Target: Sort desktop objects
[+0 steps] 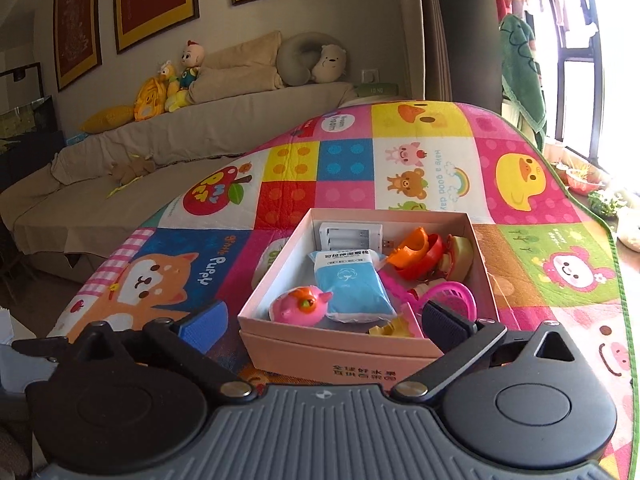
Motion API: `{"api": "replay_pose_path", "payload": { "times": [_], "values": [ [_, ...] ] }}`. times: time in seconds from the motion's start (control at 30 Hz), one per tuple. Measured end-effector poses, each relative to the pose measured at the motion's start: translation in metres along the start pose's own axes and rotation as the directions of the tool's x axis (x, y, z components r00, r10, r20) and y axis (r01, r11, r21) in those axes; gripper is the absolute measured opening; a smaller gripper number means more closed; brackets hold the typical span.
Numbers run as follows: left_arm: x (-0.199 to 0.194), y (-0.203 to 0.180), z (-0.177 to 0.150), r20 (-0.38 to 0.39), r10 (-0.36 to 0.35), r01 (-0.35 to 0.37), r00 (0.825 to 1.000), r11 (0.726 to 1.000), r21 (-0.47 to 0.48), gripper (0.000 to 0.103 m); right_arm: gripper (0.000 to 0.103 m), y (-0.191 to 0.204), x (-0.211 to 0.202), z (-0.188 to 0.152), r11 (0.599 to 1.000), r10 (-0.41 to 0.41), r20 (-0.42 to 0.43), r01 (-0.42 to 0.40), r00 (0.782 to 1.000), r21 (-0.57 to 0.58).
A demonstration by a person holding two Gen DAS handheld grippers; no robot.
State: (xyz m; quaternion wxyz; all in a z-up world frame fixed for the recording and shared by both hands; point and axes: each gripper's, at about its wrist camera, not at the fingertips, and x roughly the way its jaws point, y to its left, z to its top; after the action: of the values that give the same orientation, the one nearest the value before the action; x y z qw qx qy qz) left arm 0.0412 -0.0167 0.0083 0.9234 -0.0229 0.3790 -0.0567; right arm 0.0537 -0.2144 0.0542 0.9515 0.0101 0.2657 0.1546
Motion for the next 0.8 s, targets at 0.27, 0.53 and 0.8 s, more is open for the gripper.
{"api": "replay_pose_path", "payload": {
  "times": [0.27, 0.53, 0.8],
  "values": [
    [0.014, -0.033, -0.012, 0.066, 0.017, -0.025, 0.998, 0.994, 0.111, 0.103, 0.103, -0.011, 0.013, -0.069, 0.986, -0.16, -0.133, 0.152, 0.978, -0.064],
    [0.017, -0.025, -0.014, 0.035, 0.037, -0.04, 0.999, 0.996, 0.075, 0.103, 0.103, -0.022, 0.04, -0.074, 0.994, -0.107, -0.188, 0.103, 0.976, -0.032],
    [0.01, -0.023, -0.021, 0.032, 0.019, -0.023, 0.999, 0.994, 0.105, 0.103, 0.103, -0.021, 0.039, -0.078, 0.991, -0.131, -0.157, 0.128, 0.979, -0.03]
  ]
}}
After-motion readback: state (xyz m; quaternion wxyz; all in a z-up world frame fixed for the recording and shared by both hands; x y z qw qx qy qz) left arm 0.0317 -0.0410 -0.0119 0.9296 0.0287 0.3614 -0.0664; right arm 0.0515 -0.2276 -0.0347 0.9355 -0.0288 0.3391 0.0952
